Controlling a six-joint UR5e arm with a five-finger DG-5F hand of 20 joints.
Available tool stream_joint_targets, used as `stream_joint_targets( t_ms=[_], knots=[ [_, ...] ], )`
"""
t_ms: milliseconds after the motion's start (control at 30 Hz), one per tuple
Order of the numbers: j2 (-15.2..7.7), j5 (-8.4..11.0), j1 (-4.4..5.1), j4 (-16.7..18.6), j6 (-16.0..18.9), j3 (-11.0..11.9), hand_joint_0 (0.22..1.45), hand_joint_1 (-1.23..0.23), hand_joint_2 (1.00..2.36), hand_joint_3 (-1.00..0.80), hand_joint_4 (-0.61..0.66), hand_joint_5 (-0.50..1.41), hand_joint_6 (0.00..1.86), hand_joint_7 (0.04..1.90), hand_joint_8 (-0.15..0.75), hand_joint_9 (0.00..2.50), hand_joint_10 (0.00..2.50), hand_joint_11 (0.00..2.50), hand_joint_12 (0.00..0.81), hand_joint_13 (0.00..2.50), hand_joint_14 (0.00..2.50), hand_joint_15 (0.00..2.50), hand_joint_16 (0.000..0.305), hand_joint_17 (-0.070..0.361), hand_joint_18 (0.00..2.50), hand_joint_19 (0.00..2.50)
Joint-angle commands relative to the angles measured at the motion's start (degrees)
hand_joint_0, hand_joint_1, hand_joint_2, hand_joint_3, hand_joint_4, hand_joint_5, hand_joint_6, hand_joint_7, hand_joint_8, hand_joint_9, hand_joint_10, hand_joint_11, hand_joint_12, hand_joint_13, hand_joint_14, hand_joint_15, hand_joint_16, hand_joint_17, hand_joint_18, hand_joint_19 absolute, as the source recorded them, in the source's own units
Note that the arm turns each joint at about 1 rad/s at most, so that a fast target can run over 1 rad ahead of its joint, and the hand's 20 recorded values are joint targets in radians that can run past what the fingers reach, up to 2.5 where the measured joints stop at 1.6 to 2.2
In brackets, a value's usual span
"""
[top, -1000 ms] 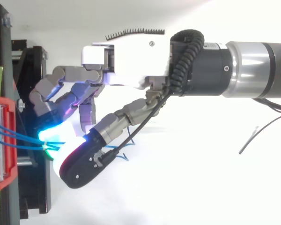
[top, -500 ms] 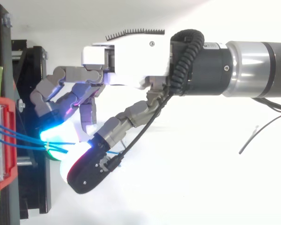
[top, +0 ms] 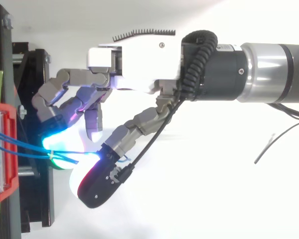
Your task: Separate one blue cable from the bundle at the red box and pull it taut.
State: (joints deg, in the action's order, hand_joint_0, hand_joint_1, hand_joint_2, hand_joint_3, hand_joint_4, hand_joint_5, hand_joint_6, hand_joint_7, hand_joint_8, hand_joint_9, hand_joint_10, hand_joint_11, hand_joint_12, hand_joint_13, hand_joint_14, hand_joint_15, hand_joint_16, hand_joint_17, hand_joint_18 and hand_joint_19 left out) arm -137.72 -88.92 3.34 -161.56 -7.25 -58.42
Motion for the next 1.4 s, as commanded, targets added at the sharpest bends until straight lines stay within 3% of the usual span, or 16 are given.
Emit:
stream_joint_targets(
  t_ms=[0,167,300,733,867,967,1067,1100,1200,1367],
  knots=[
    [0.0,0.06,0.00,-0.2,0.2,0.0,0.59,-0.97,1.00,-0.50,0.14,-0.17,0.84,1.26,0.337,0.99,0.03,0.83,0.391,0.83,0.02,0.49,0.048,0.108,0.88,0.71],
    [0.0,0.06,0.00,-0.2,0.2,0.1,0.51,-0.87,1.00,-0.50,0.16,-0.17,0.84,1.19,0.351,0.99,0.03,0.80,0.408,0.83,0.02,0.48,0.052,0.117,0.91,0.72],
    [0.0,0.06,0.00,-0.2,0.2,0.1,0.55,-0.72,1.00,-0.50,0.15,-0.18,0.83,1.18,0.345,1.00,0.03,0.80,0.398,0.83,0.02,0.48,0.050,0.112,0.90,0.73],
    [0.0,0.06,0.00,-0.2,0.2,0.1,0.64,-0.63,1.00,-0.50,0.14,-0.18,0.80,1.16,0.333,0.99,0.03,0.80,0.384,0.83,0.02,0.47,0.048,0.108,0.89,0.75],
    [0.0,0.15,0.00,-0.2,0.1,0.1,0.63,-0.72,1.02,-0.24,0.12,-0.19,0.80,1.20,0.334,0.98,0.03,0.80,0.385,0.77,0.02,0.46,0.049,0.110,0.88,0.77],
    [0.0,0.15,0.09,-0.3,0.1,0.1,0.62,-0.74,1.02,-0.15,0.11,-0.19,0.81,1.20,0.338,0.97,0.03,0.81,0.389,0.78,0.02,0.47,0.050,0.112,0.89,0.77],
    [0.0,0.15,0.17,-0.3,0.0,0.1,0.65,-0.80,1.02,-0.23,0.13,-0.19,0.81,1.15,0.334,0.96,0.03,0.82,0.391,0.79,0.02,0.48,0.050,0.112,0.89,0.77],
    [0.0,0.15,0.17,-0.3,0.0,0.1,0.69,-0.89,1.01,-0.36,0.12,-0.19,0.81,1.18,0.336,0.96,0.02,0.83,0.392,0.80,0.02,0.48,0.050,0.111,0.89,0.76],
    [0.0,0.15,0.17,-0.2,0.0,0.0,0.74,-0.90,1.00,-0.50,0.12,-0.20,0.83,1.16,0.331,0.96,0.03,0.82,0.391,0.82,0.02,0.48,0.049,0.111,0.89,0.74],
    [0.0,0.15,0.09,-0.1,0.2,0.1,0.77,-0.92,1.00,-0.50,0.12,-0.19,0.85,1.20,0.341,1.01,0.03,0.84,0.389,0.87,0.02,0.50,0.048,0.109,0.90,0.72]
  ],
)
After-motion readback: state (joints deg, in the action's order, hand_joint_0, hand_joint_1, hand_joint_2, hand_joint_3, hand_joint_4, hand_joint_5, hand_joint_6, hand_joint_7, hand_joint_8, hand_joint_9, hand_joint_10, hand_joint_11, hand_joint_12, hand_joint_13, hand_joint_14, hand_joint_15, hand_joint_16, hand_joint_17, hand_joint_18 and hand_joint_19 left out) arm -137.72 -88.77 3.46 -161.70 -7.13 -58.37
